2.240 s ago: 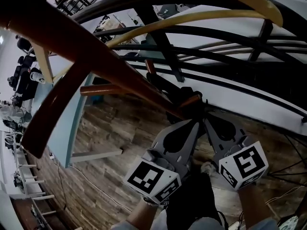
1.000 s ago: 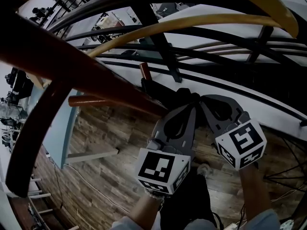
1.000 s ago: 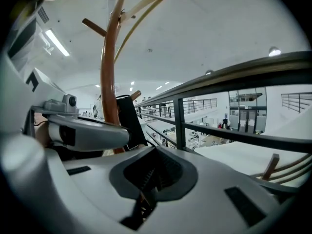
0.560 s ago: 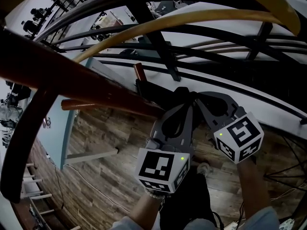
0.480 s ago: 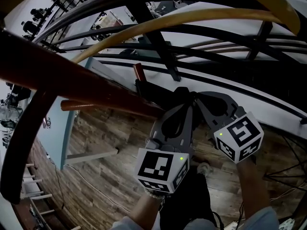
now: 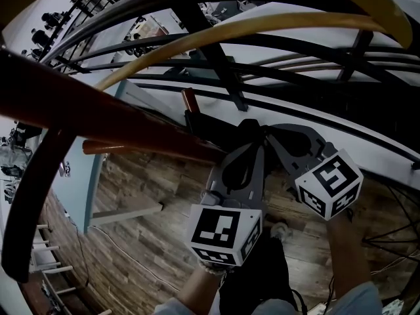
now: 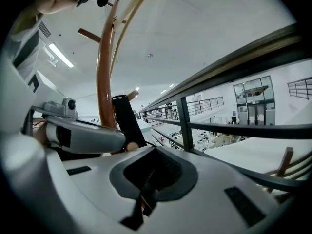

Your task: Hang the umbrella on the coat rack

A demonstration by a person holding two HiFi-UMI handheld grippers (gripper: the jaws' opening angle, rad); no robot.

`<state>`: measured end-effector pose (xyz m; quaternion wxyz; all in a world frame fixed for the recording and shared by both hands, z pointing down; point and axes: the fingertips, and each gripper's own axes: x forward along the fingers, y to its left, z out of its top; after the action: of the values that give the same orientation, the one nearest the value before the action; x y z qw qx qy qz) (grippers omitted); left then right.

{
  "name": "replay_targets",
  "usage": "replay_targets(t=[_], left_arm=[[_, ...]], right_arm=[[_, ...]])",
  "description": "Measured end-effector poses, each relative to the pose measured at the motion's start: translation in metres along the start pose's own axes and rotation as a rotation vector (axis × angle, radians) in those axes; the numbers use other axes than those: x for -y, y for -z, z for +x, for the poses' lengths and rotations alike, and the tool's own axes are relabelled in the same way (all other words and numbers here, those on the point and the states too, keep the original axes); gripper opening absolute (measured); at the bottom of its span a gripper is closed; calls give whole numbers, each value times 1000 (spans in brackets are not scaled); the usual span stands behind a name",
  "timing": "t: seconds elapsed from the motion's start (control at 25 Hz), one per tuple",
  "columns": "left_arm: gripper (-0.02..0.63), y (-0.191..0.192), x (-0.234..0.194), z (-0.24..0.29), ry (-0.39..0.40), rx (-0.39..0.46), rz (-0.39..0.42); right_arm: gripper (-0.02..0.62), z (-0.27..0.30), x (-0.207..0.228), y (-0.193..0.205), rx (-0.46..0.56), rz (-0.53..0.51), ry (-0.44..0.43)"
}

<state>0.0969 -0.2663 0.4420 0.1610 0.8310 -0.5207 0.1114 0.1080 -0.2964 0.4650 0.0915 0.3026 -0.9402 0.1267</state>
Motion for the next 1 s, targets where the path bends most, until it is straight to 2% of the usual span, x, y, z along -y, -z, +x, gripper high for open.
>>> replay_targets(t=[0.24, 0.72, 1.0], left_arm=[[5, 4, -1, 1, -1, -12, 53], [5, 22, 3, -10, 1, -50, 21], [5, 40, -2, -7, -24, -83, -3]], right_arm=[[-2, 6, 1, -1, -5, -16, -18], [-2, 8, 1, -1, -34, -30, -56], [-2, 10, 2, 4, -24, 6, -78]])
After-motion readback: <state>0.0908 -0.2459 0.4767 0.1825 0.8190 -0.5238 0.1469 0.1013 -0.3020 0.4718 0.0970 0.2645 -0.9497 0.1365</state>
